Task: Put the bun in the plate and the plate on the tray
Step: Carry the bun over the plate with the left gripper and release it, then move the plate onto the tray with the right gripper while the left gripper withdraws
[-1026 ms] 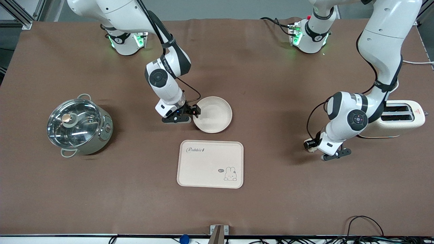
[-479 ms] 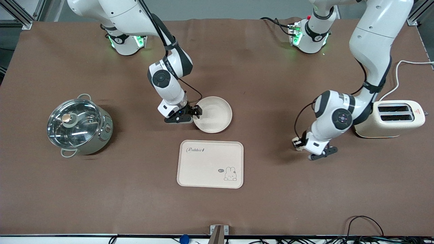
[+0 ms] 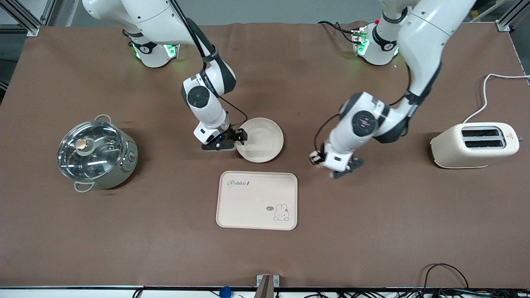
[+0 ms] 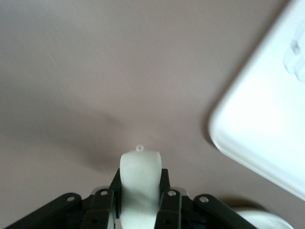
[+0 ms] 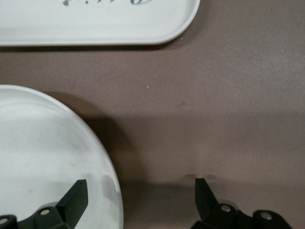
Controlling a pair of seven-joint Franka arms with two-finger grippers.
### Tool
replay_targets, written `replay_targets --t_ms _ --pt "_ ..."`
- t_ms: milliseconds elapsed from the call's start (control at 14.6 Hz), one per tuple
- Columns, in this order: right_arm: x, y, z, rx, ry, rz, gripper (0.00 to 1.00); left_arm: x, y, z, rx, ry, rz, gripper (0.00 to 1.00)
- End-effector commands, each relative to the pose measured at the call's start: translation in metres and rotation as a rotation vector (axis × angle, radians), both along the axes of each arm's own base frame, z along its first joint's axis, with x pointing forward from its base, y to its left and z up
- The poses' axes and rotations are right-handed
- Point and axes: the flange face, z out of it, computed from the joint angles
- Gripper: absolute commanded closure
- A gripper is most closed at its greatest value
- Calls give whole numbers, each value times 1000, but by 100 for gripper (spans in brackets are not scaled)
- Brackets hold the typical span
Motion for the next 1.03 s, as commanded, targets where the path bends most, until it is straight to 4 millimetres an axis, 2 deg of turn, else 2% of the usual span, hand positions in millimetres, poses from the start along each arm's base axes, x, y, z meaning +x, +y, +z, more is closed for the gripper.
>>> replay_targets --t_ms 0,205,342,479,615,684,889,957 --pt "2 8 4 18 -5 -36 7 -16 -63 -6 -12 32 79 68" --pt "0 13 6 20 -10 -29 20 -36 -112 -10 -33 53 119 68" --pt "0 13 6 21 -12 -27 41 -48 -136 -19 -39 73 139 68" --pt "0 12 6 19 -11 -27 61 -55 -148 -31 -39 89 155 67" --pt "0 12 5 18 -10 -27 92 -62 -154 -42 -34 104 156 60" --pt "1 11 5 17 -7 -31 98 -61 -153 -42 -33 104 158 53" --pt "1 11 5 18 -9 -28 100 -56 -148 -37 -30 97 172 8" --pt "1 11 6 19 -11 -25 100 -51 -146 -30 -34 89 179 0"
